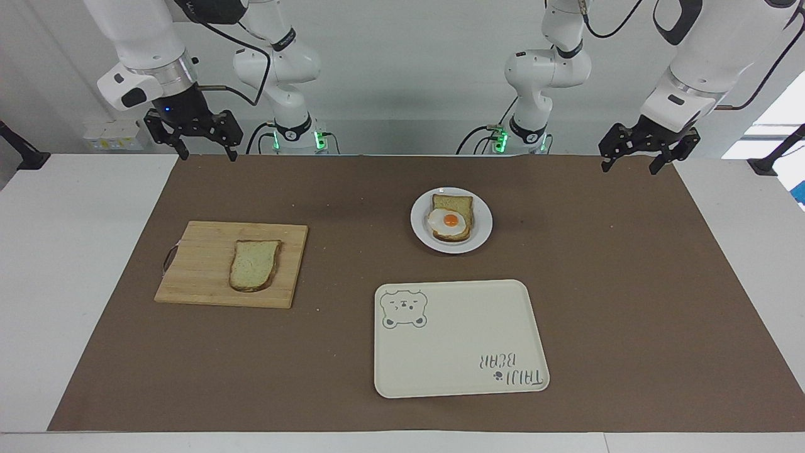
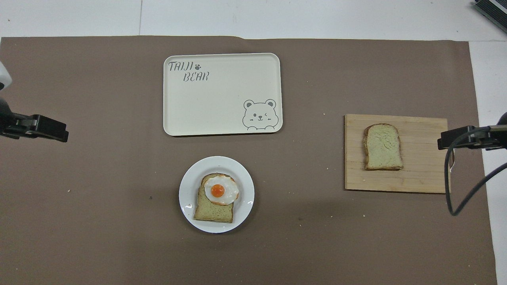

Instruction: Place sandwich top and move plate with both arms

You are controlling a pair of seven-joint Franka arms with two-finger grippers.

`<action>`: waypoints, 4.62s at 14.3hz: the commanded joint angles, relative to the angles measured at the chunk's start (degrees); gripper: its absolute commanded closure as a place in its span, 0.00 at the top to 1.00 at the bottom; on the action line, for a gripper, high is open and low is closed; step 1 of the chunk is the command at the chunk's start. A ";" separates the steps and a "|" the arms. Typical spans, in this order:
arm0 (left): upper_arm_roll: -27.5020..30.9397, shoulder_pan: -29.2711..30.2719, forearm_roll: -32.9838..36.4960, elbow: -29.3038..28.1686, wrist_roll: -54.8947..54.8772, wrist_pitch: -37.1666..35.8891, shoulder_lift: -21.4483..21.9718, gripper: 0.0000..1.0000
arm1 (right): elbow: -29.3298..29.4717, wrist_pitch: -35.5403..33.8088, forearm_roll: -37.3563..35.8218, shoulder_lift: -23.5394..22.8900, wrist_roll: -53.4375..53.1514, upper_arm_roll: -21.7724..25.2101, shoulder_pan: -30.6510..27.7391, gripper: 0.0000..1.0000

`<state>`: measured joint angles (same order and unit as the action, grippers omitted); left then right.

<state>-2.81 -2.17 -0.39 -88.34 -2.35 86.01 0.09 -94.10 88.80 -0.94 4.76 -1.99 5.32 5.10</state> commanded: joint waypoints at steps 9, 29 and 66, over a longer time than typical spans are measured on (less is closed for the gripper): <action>-0.53 0.59 1.09 -0.87 0.41 -0.40 1.14 1.00 | -0.91 0.33 0.76 0.69 0.94 0.04 -0.53 1.00; -0.53 0.59 1.18 -0.87 0.41 -0.40 1.23 1.00 | -12.42 28.52 9.90 -12.58 17.10 0.13 -5.54 1.00; -0.53 0.59 1.18 -0.87 0.41 -0.49 1.23 1.00 | -14.20 32.26 20.89 -19.18 25.55 0.22 -8.44 0.00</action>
<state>-2.81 -2.16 -0.39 -88.34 -2.35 85.98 0.09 -110.83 126.35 19.01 -16.02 25.66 5.72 -3.17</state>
